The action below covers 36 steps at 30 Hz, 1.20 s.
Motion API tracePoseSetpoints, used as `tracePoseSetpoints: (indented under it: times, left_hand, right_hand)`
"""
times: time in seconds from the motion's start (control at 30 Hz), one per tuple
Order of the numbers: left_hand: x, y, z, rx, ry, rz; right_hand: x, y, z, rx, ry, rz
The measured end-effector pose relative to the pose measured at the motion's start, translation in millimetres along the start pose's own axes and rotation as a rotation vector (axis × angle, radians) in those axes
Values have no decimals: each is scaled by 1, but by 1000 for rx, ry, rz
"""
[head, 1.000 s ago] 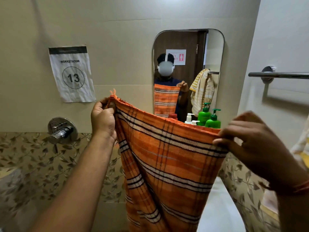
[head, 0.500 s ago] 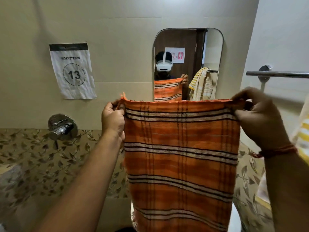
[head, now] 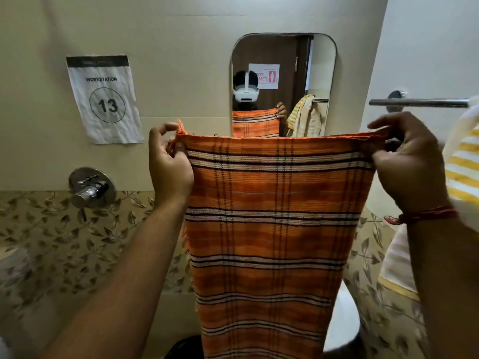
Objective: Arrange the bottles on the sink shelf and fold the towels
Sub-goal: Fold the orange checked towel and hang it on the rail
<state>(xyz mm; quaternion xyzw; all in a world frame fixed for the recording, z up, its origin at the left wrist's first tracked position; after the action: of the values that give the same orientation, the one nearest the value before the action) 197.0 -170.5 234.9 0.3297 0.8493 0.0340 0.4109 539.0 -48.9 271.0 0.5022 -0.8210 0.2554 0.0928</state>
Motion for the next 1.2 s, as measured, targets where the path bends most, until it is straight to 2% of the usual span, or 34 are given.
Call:
tracePoseSetpoints:
  times: [0.07, 0.17, 0.33, 0.43, 0.57, 0.7, 0.8, 0.87, 0.93, 1.0, 1.07, 1.13, 1.2]
  left_hand:
    - [-6, 0, 0, 41, 30, -17]
    - [-11, 5, -1, 54, -23, -3]
    - [-10, 19, 3, -107, -172, 38]
    - [-12, 19, 9, -91, -123, -14]
    - [-17, 9, 16, -58, 44, -87]
    - [-26, 12, 25, -179, 68, 43]
    - [-34, 19, 34, -289, 118, 146]
    - [-34, 20, 35, -326, 156, 172]
    - [-27, 18, 29, -268, 150, 83]
    - [-13, 19, 18, -119, 65, -118]
    - [4, 20, 10, 29, -71, -313]
    - [16, 25, 11, 122, -174, -410]
    - [23, 33, 17, 189, -177, -432]
  right_hand:
    - [-4, -3, 1, -46, 75, -108]
    - [-11, -2, 4, -80, 223, -271]
    - [-6, 10, 17, -175, 345, -316]
    - [-7, 12, 21, -188, 380, -332]
    - [-8, 6, 28, -214, 356, -336]
    - [3, 5, 40, -430, 316, -321]
    - [17, 9, 48, -611, 196, -431]
    - [19, 12, 50, -645, 113, -420]
    - [8, 16, 41, -519, 149, -237]
    - [-13, 27, 25, -180, 315, -40]
    - [-31, 40, 17, 149, 470, 50]
    - [-38, 49, 17, 240, 515, 105]
    - [-37, 53, 22, 223, 491, 195]
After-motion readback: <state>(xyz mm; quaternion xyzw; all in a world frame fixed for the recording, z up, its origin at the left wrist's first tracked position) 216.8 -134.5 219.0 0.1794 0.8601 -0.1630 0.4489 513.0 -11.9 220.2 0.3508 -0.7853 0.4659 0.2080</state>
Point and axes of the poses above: each hand's wrist, its own z-axis away from the middle knuckle, its own y-axis out of the palm, x = y × z, the point moved 2 cm from there along -z, towards the middle knuckle, and after that the axes turned 11 degrees about z, right-handed, at the moved point
